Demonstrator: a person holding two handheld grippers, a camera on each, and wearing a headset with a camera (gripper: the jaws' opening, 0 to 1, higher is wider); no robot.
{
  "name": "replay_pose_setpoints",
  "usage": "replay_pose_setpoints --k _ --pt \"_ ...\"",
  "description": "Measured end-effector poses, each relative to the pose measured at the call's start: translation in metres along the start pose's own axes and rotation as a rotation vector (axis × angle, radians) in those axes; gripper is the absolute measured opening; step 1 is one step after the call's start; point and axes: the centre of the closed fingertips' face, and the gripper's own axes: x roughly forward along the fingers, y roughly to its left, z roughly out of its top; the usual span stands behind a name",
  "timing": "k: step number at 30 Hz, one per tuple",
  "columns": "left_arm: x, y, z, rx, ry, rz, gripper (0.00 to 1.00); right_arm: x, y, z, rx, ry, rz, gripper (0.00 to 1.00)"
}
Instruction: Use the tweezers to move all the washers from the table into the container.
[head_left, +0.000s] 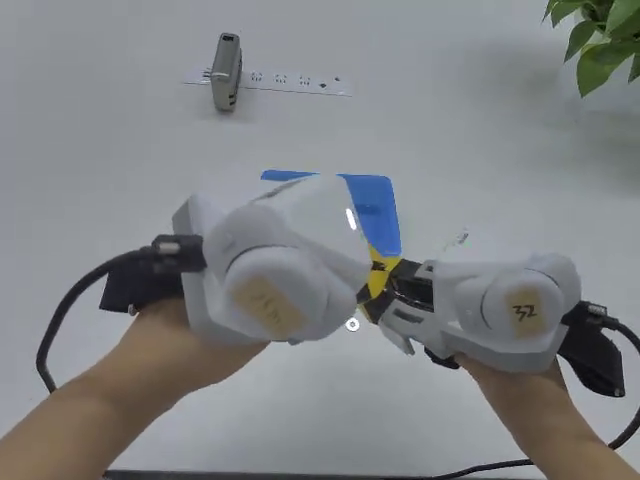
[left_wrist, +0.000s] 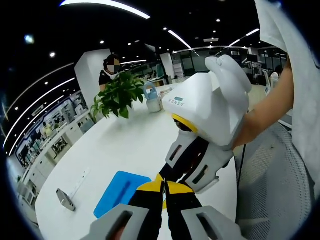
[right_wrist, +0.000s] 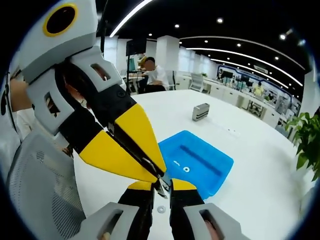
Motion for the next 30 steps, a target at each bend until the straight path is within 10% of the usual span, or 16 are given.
replay_pose_setpoints --k 30 --pt "0.025 -0.007 -0.038 -0.077 0.086 -0.033 0.00 0.025 0.005 -0.039 0.079 0.057 0.072 0.09"
